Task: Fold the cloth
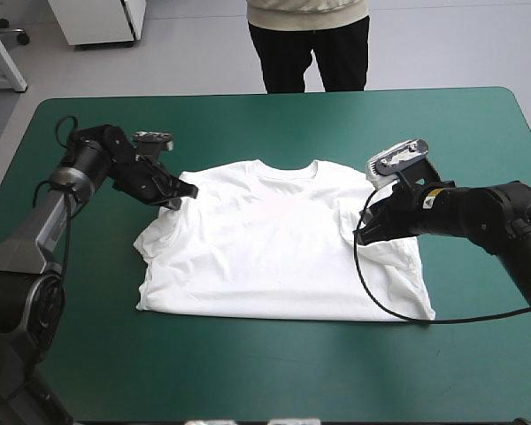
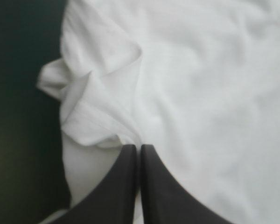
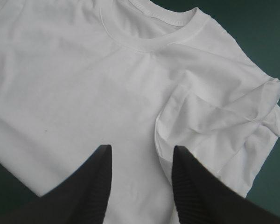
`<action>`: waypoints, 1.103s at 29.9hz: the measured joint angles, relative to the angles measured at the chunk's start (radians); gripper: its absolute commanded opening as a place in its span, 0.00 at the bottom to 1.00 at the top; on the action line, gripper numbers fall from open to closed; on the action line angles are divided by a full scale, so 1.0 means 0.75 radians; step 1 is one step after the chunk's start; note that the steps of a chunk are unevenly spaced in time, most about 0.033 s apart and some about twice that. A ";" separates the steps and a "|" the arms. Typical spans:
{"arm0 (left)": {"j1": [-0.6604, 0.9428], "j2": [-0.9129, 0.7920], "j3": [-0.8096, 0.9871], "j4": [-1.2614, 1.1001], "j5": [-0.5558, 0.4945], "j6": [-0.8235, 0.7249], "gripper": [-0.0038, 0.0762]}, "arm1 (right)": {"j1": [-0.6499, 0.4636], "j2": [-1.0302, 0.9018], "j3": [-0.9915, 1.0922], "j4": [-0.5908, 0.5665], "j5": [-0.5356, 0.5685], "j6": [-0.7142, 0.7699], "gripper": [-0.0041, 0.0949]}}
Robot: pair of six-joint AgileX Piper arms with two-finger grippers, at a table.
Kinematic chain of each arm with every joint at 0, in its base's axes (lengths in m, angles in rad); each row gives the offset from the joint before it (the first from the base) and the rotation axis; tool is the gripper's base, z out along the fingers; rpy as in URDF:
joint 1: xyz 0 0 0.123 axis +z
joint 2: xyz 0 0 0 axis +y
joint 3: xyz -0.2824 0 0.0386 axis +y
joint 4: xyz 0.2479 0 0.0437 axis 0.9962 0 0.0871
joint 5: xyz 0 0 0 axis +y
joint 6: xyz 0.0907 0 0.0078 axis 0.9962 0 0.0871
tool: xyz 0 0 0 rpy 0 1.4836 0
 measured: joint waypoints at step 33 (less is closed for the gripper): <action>-0.225 -0.183 -0.145 0.063 0.098 0.062 0.47 | 0.000 -0.150 0.002 -0.102 0.200 0.103 0.54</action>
